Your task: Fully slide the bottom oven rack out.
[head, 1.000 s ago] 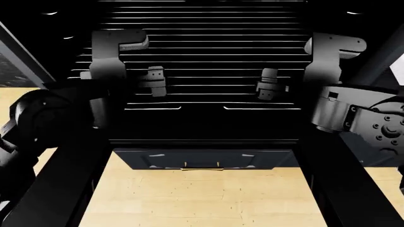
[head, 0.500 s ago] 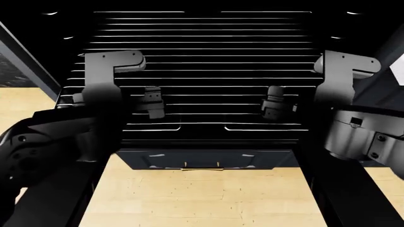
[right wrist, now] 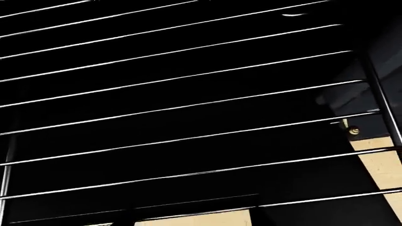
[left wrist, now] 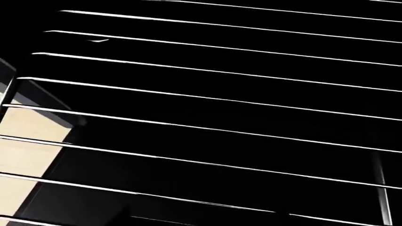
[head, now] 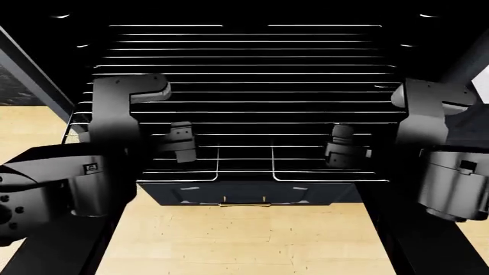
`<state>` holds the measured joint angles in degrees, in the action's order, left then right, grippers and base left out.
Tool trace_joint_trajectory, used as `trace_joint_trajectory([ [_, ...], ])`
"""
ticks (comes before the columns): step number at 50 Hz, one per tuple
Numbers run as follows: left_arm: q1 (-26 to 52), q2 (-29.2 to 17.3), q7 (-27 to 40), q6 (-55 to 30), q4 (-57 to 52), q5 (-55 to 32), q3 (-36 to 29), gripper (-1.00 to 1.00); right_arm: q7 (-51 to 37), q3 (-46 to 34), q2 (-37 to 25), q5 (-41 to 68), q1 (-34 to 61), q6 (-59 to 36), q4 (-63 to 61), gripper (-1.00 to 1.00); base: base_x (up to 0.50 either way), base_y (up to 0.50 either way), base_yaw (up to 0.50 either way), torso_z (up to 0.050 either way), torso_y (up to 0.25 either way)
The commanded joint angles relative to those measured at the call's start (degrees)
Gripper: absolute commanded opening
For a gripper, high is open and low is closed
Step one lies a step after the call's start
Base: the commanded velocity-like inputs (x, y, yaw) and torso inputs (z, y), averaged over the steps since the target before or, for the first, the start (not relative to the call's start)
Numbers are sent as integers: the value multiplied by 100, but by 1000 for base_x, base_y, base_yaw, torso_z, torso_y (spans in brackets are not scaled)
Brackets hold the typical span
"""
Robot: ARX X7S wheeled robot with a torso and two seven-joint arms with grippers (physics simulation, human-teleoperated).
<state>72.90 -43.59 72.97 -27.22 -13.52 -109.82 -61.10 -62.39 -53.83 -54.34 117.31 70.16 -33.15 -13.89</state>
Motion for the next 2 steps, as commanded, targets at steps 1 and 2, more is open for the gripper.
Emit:
trace_joint_trajectory([
  [1,-1236,-257,591,-4614,975,-2766,-1598,100,-582,-1262,-415,1320,-1579,-3134,-651,100,-14,0,0,0,-24],
  [2,-1213,-260,643,-4669,943,-2782,-1668,100,-557,-1266,-453,1327,-1639,-3111,-724,100,-12,0,0,0,-24],
])
